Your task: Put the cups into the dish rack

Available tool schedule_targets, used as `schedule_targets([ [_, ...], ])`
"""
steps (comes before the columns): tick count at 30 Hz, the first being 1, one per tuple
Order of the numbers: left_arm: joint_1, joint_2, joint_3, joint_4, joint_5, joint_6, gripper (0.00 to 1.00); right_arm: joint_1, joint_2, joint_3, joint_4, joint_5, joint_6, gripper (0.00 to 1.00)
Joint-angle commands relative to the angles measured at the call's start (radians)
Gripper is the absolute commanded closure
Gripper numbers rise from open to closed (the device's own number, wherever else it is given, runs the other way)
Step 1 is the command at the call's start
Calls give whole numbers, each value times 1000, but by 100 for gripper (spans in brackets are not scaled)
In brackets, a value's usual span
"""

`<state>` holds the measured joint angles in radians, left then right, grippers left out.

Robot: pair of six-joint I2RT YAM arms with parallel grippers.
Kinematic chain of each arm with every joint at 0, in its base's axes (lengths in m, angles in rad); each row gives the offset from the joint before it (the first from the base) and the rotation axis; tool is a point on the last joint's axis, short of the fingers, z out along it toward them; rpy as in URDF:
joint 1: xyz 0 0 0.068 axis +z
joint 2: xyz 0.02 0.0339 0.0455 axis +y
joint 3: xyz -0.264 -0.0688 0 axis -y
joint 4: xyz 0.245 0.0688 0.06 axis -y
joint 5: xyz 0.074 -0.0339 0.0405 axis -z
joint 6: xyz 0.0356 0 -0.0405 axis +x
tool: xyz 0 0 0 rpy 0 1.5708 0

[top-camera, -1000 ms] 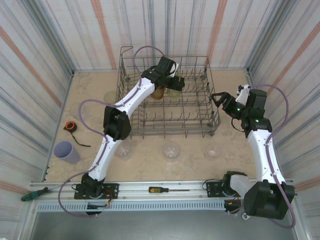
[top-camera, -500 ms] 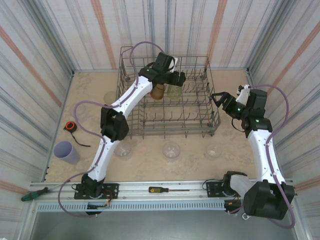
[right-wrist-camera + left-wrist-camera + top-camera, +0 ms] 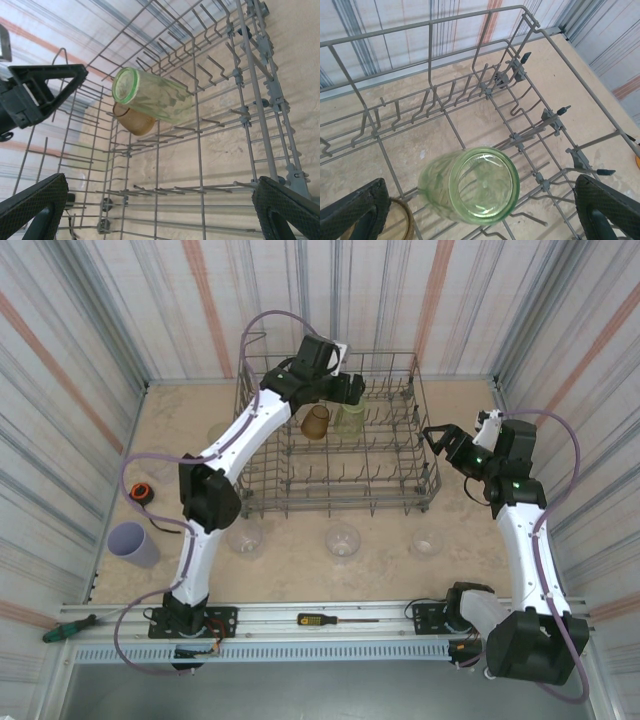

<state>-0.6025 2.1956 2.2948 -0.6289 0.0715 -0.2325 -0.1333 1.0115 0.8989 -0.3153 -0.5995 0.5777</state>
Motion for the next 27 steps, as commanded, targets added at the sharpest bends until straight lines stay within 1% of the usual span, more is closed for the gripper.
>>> schedule_targets([
  [1,-5,-93,-46,11,-26,16,1,-6,-40,-2,-22,-17,36,1],
  [2,-5,-95,-59,11,-29,15,1,-5,-45,-4,-21,-18,39,1],
  [3,-5,-135,-73,8,-34,14,1,-5,-49,-8,-19,-17,40,1],
  [15,-5,-341,-279,-24,-116,16,1,17,-39,-18,-25,-19,50,1],
  [21,-3,-416,-347,-89,-161,-2,1,36,-47,-19,-35,-11,50,1],
  [23,6,-432,-357,-117,-188,-2,1,40,-50,-18,-38,-8,48,1],
  [27,40,-464,-382,-159,-201,-6,1,44,-59,-20,-45,-5,47,1],
])
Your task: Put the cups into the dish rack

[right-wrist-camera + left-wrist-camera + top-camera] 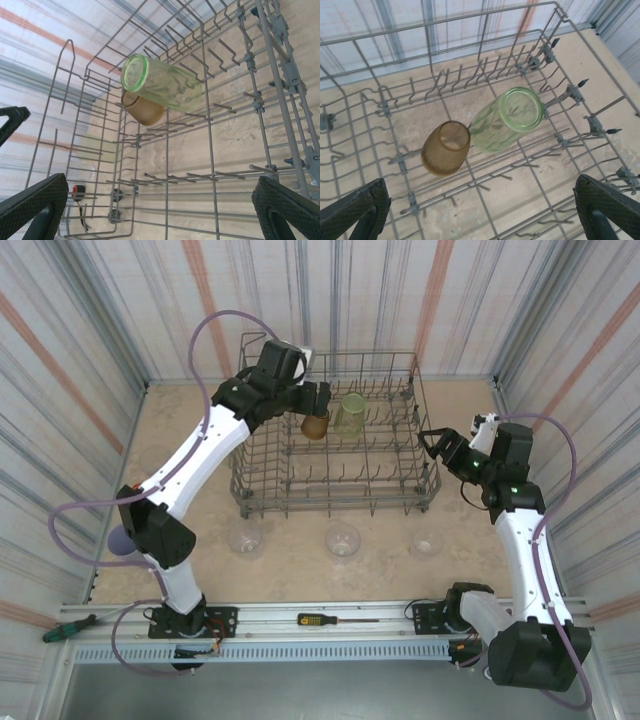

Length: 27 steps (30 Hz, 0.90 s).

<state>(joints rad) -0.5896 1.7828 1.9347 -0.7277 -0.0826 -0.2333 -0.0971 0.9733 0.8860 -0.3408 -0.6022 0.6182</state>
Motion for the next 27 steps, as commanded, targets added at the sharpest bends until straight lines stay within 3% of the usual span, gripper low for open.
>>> schedule_targets([
  [1,38,-62,-32,-67,-48,-11,1,10,-22,-9,-22,0,5,1],
  [11,124,-167,-98,-91,-13,-60,1,11,-39,-15,-39,8,0,1],
  [16,219,-208,-98,-117,64,-117,1,11,-49,-19,-51,16,-3,1],
  [27,425,-198,-113,-211,101,-182,1,11,-57,-19,-55,19,0,1],
])
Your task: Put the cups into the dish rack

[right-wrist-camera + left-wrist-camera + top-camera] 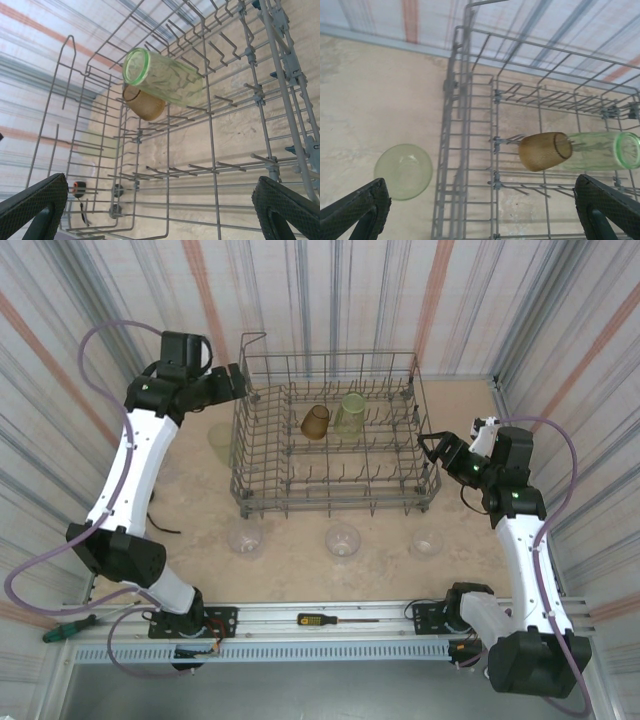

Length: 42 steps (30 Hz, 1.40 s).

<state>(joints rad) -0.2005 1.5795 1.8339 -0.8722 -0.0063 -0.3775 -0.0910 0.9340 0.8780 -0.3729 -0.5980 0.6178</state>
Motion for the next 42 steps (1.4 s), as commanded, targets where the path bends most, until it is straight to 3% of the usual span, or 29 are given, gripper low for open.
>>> schedule_targets([
  [1,56,15,-14,-80,30,-48,1,5,-19,-12,-25,15,0,1],
  [7,165,59,-63,-71,87,-81,1,5,-24,-11,-34,20,-5,1],
  [13,214,111,-85,-44,88,-87,6,3,-23,-13,-37,25,-9,1],
  [18,214,168,-87,-10,78,-95,11,3,-15,-10,-35,26,-9,1],
  [32,219,274,-167,69,38,-95,13,-11,-19,-23,-54,30,-29,1],
  [40,227,290,-249,144,72,-125,24,-25,-18,-28,-60,24,-33,1],
  [42,228,299,-262,158,78,-131,30,-29,-17,-25,-63,18,-36,1],
])
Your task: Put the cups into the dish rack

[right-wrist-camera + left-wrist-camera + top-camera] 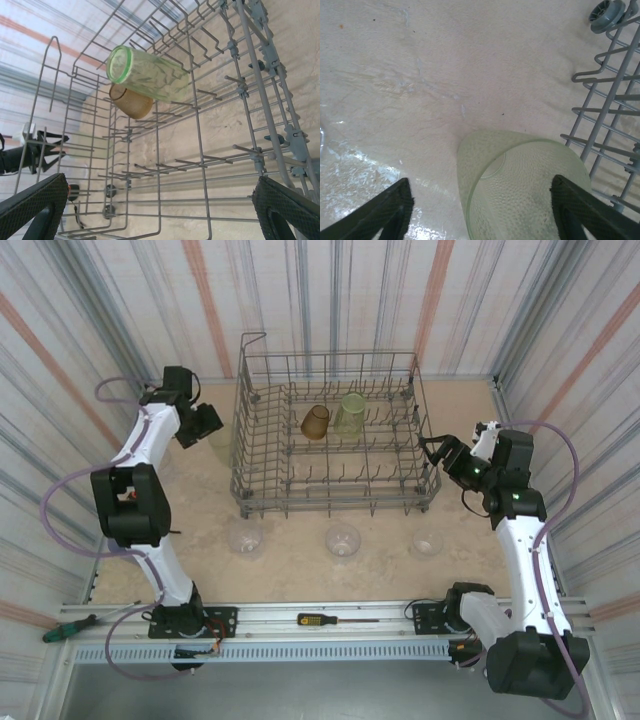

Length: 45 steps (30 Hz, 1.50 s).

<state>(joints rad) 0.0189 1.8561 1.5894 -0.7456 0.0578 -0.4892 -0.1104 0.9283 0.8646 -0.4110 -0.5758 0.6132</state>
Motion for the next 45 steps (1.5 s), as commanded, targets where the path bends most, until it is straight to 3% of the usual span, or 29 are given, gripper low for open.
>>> schedule_targets([
  [1,8,26,-24,35,15,-23,33,-11,-10,-9,-26,-6,-32,1],
  [8,8,40,-45,42,22,-25,56,-15,-4,4,-31,-12,-38,1],
  [17,7,12,-55,4,-48,5,100,-17,-5,8,-33,-18,-32,1],
  [27,13,-89,-100,-8,-125,31,100,-17,-14,26,-38,-24,-20,1],
  [35,17,-191,-207,70,-82,30,100,-18,-18,23,-40,-38,-14,1],
  [38,29,-213,-212,75,-50,22,100,-18,-24,20,-43,-37,-13,1],
  [45,67,-268,-240,176,166,-29,100,-17,-32,4,-17,-47,11,1],
])
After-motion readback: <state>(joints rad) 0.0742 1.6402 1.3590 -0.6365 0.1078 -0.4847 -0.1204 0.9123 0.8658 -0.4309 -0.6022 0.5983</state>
